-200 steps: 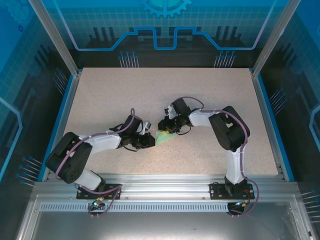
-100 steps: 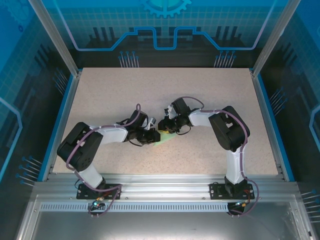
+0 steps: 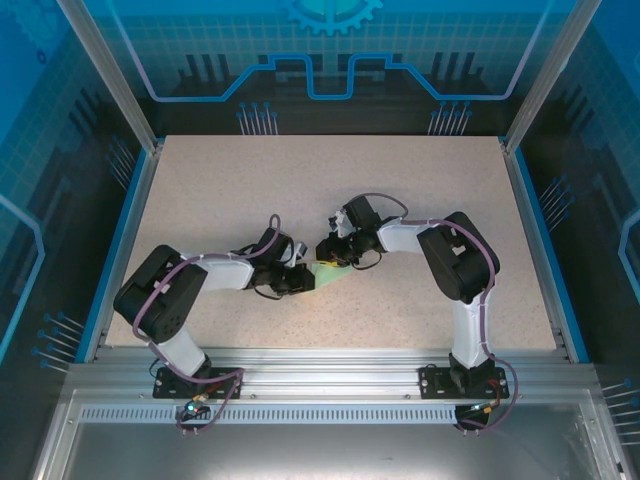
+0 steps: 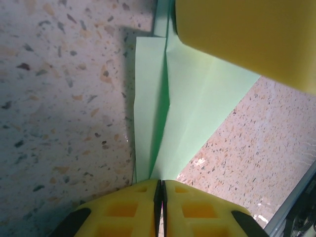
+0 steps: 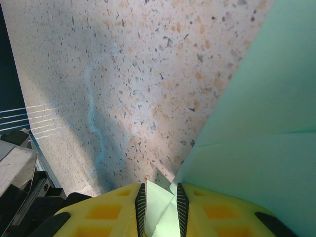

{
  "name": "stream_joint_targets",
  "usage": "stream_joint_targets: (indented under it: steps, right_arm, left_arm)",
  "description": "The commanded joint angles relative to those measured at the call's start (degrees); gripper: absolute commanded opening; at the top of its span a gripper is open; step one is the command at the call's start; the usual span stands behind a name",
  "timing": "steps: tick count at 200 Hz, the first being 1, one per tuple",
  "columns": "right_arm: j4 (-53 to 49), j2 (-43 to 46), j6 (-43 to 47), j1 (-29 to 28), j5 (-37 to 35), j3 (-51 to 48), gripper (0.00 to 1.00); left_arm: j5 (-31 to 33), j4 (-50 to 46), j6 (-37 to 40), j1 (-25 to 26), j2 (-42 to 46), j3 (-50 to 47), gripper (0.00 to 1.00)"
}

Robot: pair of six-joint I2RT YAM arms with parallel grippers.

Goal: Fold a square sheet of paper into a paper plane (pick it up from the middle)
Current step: Fourth fold the wing at the center of the table.

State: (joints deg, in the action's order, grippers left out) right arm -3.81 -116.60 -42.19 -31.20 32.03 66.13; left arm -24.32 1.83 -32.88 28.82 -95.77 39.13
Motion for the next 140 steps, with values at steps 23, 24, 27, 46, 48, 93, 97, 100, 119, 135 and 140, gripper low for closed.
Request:
stream_joint_targets:
  steps: [23,24,27,46,48,93,97,100,119,135,140]
  right_arm:
    - [-4.35,-3.81,1.42,0.08,-3.99,-0.65,0.27]
    - [-4.35,-3.81,1.41,0.08,-3.99,-0.65,0.27]
    - [-4.39,-3.81,1.41,0.12,-3.99,-0.65,0.27]
    - [-4.11,-3.81,1.22,0.08,-3.84,-0.69,0.27]
    - [-4.03,-3.81,1.18,0.09,-3.82,-0.69,0.27]
    - [-3.93,-3.64,0.56,0.11,-3.82,-0.56,0.28]
    - [-3.84,-3.72,0.45,0.09,-3.82,-0.55,0.28]
    - [-3.79,-3.70,0.38,0.13,-3.78,-0.56,0.28]
    - [-3.40,-3.73,-0.07,0.10,-3.58,-0.46,0.28]
    - [-3.39,-3.72,-0.37,0.11,-3.38,-0.30,0.28]
    - [-3.35,-3.73,-0.42,0.10,-3.29,-0.30,0.28]
  left_arm:
    - [7.36,-12.72,1.16,-0.42,5.22,-3.92,0.13]
    - [7.44,-12.81,1.16,-0.43,5.36,-3.91,0.13]
    - [7.58,-13.07,1.08,-0.41,6.07,-3.83,0.13]
    - [6.69,-13.95,0.76,-0.36,9.55,-3.00,0.14]
    - [6.42,-13.84,0.68,-0.41,9.81,-2.83,0.14]
    - [-0.64,-7.57,-0.70,-0.09,12.77,0.96,0.17]
    - [-1.19,-7.14,-0.65,0.08,12.44,1.54,0.18]
    - [-1.54,-6.86,-0.49,0.18,12.06,2.07,0.18]
    - [-2.23,-6.68,0.98,1.54,8.96,5.35,0.18]
    - [-2.09,-6.53,2.08,2.80,5.69,7.58,0.18]
    - [-1.76,-6.53,2.29,3.05,4.72,8.14,0.18]
